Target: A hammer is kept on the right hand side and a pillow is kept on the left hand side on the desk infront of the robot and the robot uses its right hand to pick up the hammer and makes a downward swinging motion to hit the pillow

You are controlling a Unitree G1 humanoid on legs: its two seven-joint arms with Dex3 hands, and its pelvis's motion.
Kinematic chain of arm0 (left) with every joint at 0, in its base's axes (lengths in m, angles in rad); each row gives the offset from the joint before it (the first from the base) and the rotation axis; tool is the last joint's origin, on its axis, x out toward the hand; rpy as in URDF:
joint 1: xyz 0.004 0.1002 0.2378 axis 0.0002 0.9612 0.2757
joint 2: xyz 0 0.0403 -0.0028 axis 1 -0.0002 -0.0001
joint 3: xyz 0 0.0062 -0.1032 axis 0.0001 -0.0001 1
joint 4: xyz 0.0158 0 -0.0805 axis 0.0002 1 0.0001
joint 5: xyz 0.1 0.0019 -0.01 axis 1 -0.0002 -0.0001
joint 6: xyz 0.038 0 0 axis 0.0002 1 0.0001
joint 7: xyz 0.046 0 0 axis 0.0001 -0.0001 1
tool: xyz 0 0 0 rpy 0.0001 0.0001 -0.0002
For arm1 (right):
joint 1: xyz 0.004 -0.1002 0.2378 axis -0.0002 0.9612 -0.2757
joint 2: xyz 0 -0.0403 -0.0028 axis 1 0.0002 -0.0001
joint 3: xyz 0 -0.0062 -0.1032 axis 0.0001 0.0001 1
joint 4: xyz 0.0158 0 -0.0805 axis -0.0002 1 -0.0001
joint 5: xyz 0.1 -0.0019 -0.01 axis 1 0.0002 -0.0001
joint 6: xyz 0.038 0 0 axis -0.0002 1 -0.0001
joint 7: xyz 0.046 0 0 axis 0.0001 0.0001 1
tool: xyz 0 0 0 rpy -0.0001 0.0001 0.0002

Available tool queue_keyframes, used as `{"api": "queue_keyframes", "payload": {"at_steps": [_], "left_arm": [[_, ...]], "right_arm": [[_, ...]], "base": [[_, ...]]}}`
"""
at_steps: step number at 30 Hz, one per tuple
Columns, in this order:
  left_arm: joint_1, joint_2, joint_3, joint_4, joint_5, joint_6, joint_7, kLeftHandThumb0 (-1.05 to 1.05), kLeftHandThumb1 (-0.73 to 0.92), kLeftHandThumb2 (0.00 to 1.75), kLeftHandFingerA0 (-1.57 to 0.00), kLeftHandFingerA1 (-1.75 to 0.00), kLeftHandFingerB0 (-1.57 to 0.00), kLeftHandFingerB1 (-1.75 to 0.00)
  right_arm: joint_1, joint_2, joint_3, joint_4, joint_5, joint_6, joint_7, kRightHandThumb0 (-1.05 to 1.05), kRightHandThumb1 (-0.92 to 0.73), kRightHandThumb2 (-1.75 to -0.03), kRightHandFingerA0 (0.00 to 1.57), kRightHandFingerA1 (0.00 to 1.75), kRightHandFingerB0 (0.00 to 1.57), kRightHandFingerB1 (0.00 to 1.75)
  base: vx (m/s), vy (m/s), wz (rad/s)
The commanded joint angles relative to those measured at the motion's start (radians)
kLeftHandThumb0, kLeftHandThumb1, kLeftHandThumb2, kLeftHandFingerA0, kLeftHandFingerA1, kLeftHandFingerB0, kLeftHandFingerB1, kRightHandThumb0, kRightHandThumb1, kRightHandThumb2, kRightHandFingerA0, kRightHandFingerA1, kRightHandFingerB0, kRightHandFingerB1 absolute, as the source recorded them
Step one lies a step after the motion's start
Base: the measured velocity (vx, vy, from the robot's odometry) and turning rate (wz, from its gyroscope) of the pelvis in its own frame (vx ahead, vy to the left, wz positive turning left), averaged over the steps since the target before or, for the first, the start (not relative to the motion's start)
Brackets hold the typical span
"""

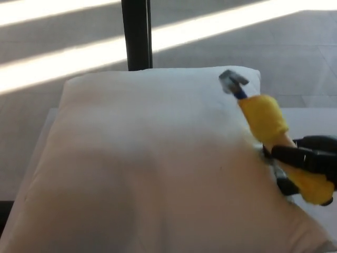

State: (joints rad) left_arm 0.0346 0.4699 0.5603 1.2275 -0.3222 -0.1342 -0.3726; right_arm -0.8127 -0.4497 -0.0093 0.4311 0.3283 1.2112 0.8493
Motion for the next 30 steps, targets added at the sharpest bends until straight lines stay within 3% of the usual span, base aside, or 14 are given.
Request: {"api": "queue_keyframes", "payload": {"at_steps": [1,7,8,10,11,16,17,19,21,22,23,25,28,30], "left_arm": [[0.006,0.02,0.004,0.006,-0.011,0.018,-0.013,-0.68,0.85,0.65,-0.62,-0.52,-0.55,-0.43],[0.005,0.018,0.009,0.009,-0.015,0.02,-0.005,-0.68,0.85,0.65,-0.64,-0.53,-0.57,-0.44],[0.005,0.021,0.005,0.013,-0.008,0.022,-0.001,-0.69,0.85,0.66,-0.62,-0.51,-0.55,-0.43],[0.003,0.025,0.004,0.019,-0.008,0.024,-0.008,-0.69,0.86,0.66,-0.62,-0.51,-0.54,-0.43],[0.001,0.025,0.006,0.021,-0.01,0.026,-0.008,-0.69,0.86,0.66,-0.63,-0.51,-0.55,-0.43],[-0.001,0.024,0.009,0.024,-0.011,0.023,-0.002,-0.68,0.85,0.66,-0.64,-0.52,-0.57,-0.44],[-0.003,0.025,0.005,0.026,-0.007,0.024,0.007,-0.69,0.85,0.66,-0.66,-0.51,-0.58,-0.43],[-0.004,0.028,0.007,0.026,-0.007,0.026,0.014,-0.69,0.85,0.66,-0.67,-0.51,-0.58,-0.43],[-0.005,0.027,0.011,0.026,-0.012,0.028,0.011,-0.69,0.84,0.65,-0.67,-0.52,-0.58,-0.44],[-0.001,0.029,0.011,0.025,-0.013,0.023,-0.01,-0.69,0.85,0.66,-0.64,-0.53,-0.55,-0.44],[-0.001,0.03,0.012,0.026,-0.014,0.026,-0.008,-0.7,0.84,0.65,-0.64,-0.52,-0.56,-0.44],[0.0,0.031,0.014,0.024,-0.016,0.032,0.0,-0.69,0.84,0.65,-0.64,-0.52,-0.57,-0.44],[0.0,0.034,0.014,0.027,-0.015,0.031,-0.006,-0.69,0.84,0.65,-0.63,-0.52,-0.57,-0.44],[-0.001,0.038,0.012,0.029,-0.012,0.03,-0.002,-0.69,0.84,0.66,-0.62,-0.5,-0.56,-0.43]], "right_arm": [[-0.117,-0.018,-0.161,-0.007,0.104,0.087,-0.012,-0.34,-0.73,-1.03,1.05,1.75,0.74,1.75],[-0.164,-0.061,-0.223,0.047,0.107,0.077,-0.008,-0.33,-0.64,-1.14,1.06,1.75,0.77,1.75],[-0.18,-0.08,-0.284,0.069,0.112,0.068,-0.038,-0.25,-0.62,-1.28,1.07,1.75,0.79,1.75],[-0.197,-0.095,-0.326,0.096,0.106,0.091,-0.078,-0.27,-0.65,-1.26,1.07,1.75,0.78,1.75],[-0.193,-0.11,-0.336,0.114,0.108,0.078,-0.068,-0.33,-0.72,-1.14,1.05,1.75,0.77,1.75],[-0.175,-0.152,-0.365,0.167,0.087,0.056,-0.102,-0.32,-0.72,-1.08,1.07,1.75,0.7,1.74],[-0.159,-0.156,-0.369,0.167,0.064,0.053,-0.149,-0.3,-0.7,-1.02,1.08,1.75,0.78,1.53],[-0.134,-0.157,-0.375,0.171,0.048,0.04,-0.188,-0.3,-0.73,-1.02,1.07,1.75,0.8,1.55],[-0.097,-0.165,-0.339,0.155,0.033,-0.026,-0.175,-0.31,-0.75,-1.0,1.05,1.75,0.74,1.65],[-0.055,-0.172,-0.31,0.163,-0.016,-0.078,-0.225,-0.27,-0.64,-1.19,1.02,1.75,0.68,1.75],[-0.041,-0.172,-0.306,0.165,-0.023,-0.097,-0.235,-0.28,-0.73,-1.13,1.01,1.75,0.66,1.75],[-0.001,-0.166,-0.285,0.139,-0.059,-0.148,-0.284,-0.28,-0.65,-1.14,1.0,1.75,0.67,1.73],[0.087,-0.161,-0.236,0.066,-0.122,-0.264,-0.338,-0.25,-0.76,-1.11,0.93,1.75,0.65,1.75],[0.119,-0.155,-0.203,0.04,-0.169,-0.316,-0.393,-0.21,-0.71,-1.09,0.94,1.75,0.67,1.75]], "base": [[0.0,0.0,0.0],[0.0,0.0,0.0],[0.0,0.0,0.0],[0.0,0.0,0.0],[0.0,0.0,0.0],[0.0,0.0,0.0],[0.0,0.0,0.0],[0.0,0.0,0.0],[0.0,0.0,0.0],[0.0,0.0,0.0],[0.0,0.0,0.0],[0.0,0.0,0.0],[0.0,0.0,0.0],[0.0,0.0,0.0]]}}
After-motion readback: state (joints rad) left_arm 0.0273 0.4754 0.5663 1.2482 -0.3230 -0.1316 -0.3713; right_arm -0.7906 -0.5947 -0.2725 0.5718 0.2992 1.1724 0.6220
